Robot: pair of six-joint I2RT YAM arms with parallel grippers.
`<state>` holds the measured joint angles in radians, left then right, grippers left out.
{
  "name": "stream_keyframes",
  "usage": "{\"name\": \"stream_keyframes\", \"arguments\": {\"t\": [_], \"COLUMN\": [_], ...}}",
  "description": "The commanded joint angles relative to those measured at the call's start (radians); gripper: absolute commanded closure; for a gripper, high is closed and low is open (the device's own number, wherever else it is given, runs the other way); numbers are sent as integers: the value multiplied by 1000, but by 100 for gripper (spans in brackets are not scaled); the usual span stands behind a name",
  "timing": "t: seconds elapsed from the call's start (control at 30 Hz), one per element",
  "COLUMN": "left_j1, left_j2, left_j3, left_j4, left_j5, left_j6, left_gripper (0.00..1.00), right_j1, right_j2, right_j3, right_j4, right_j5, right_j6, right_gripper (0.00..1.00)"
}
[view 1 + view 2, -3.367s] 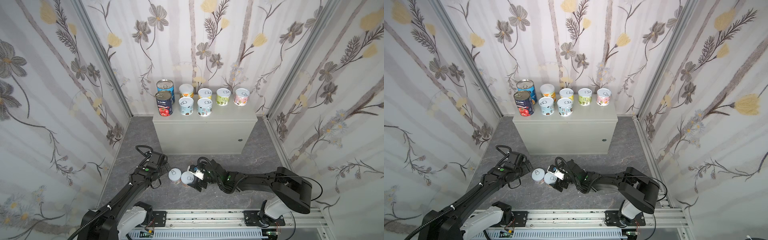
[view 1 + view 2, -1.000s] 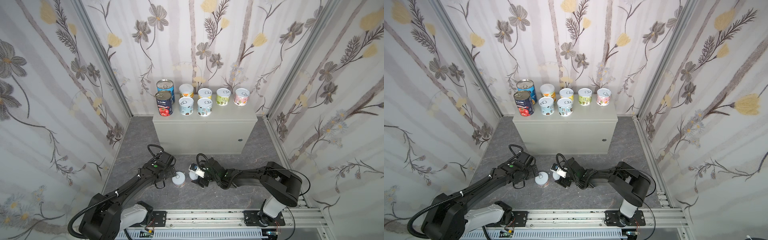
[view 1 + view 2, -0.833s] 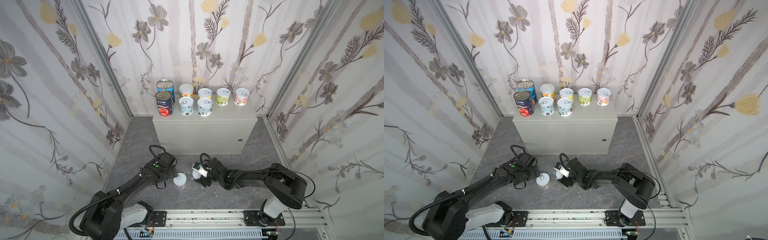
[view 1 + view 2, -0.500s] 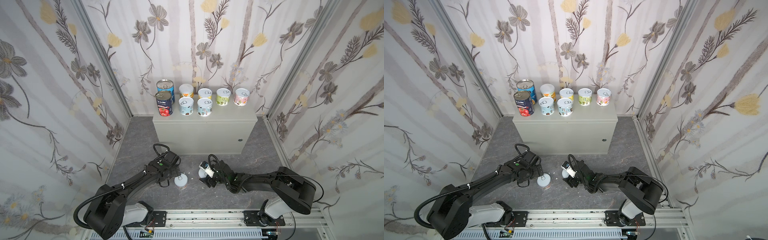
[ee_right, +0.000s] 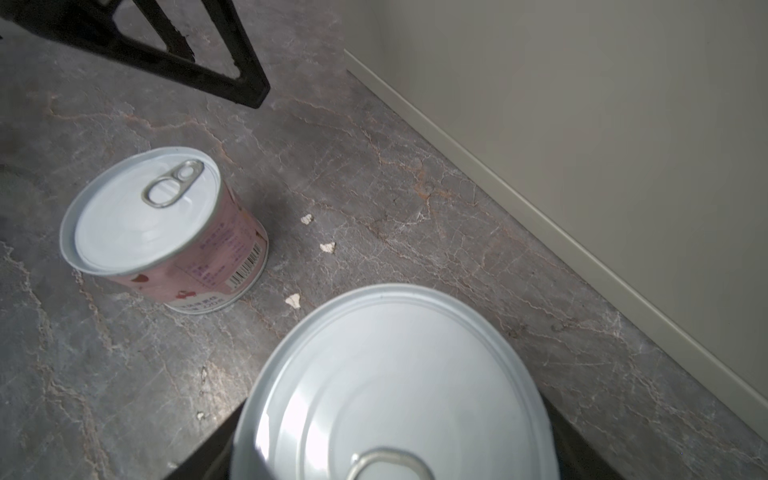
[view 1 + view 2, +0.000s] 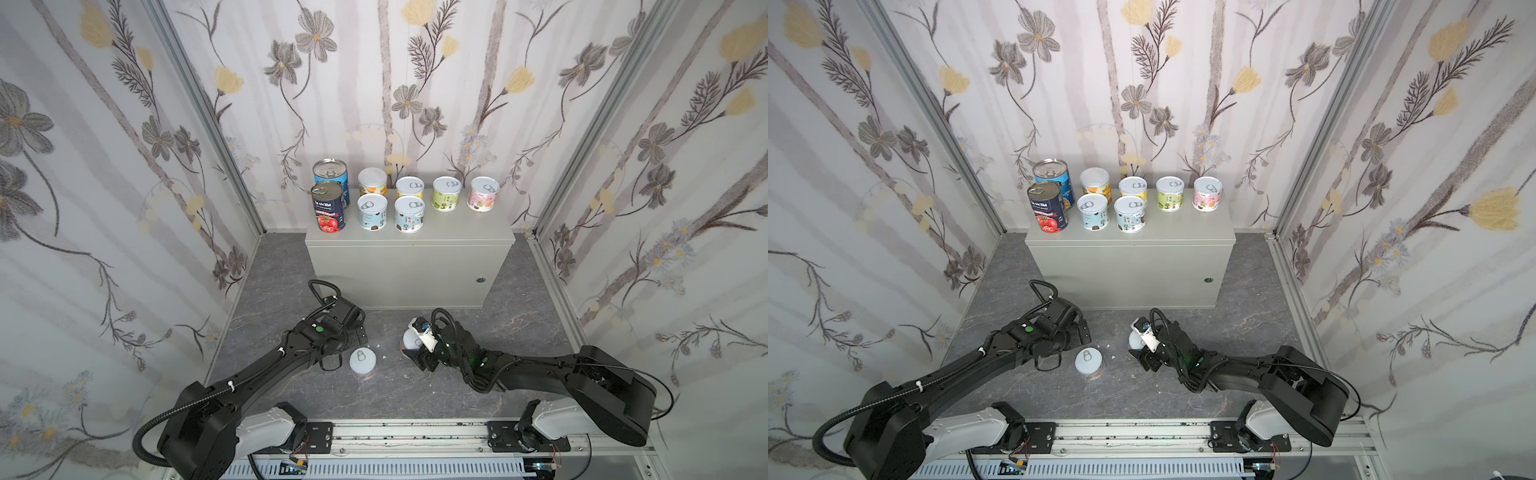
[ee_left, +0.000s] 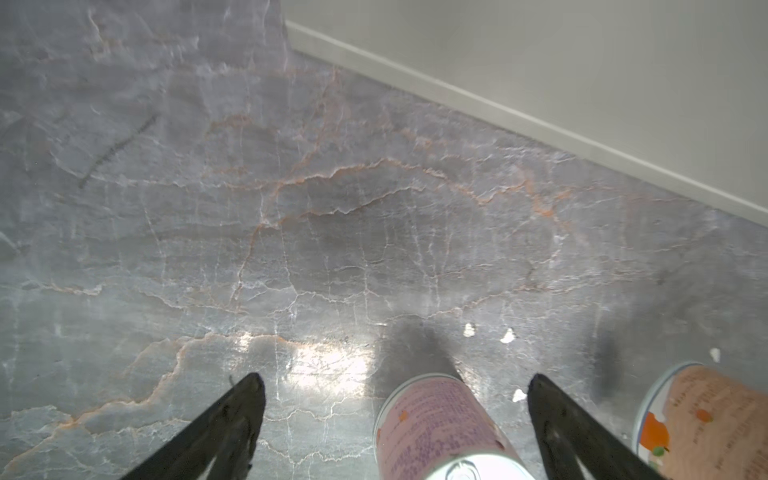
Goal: Place and organize the canned foods onto the counter
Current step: 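Lift the orange-labelled can with the right gripper toward the cabinet top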
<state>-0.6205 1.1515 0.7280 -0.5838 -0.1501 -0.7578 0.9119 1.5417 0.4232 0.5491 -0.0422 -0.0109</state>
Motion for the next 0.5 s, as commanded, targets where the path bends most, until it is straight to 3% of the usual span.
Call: {"name": "stream_keyframes", "arguments": {"t": [0.0, 0.33, 0.47], "left_j1": [0, -28, -89], "left_j2": [-57, -178, -168], "left_j3": [0, 1, 29], "left_j4": [32, 218, 260], "left_j5": [-6, 250, 266], "left_j6": [71, 279, 350], "left_gripper": [0, 0, 0], "right_j1": [2, -8, -12], "right_j2": [-42, -227, -287], "right_j3": [-2, -5, 39], "right_j4": [120, 36, -82], "right_j5": [3, 77, 145], "right_j6": [31, 98, 113], "right_gripper": [50, 51, 50]}}
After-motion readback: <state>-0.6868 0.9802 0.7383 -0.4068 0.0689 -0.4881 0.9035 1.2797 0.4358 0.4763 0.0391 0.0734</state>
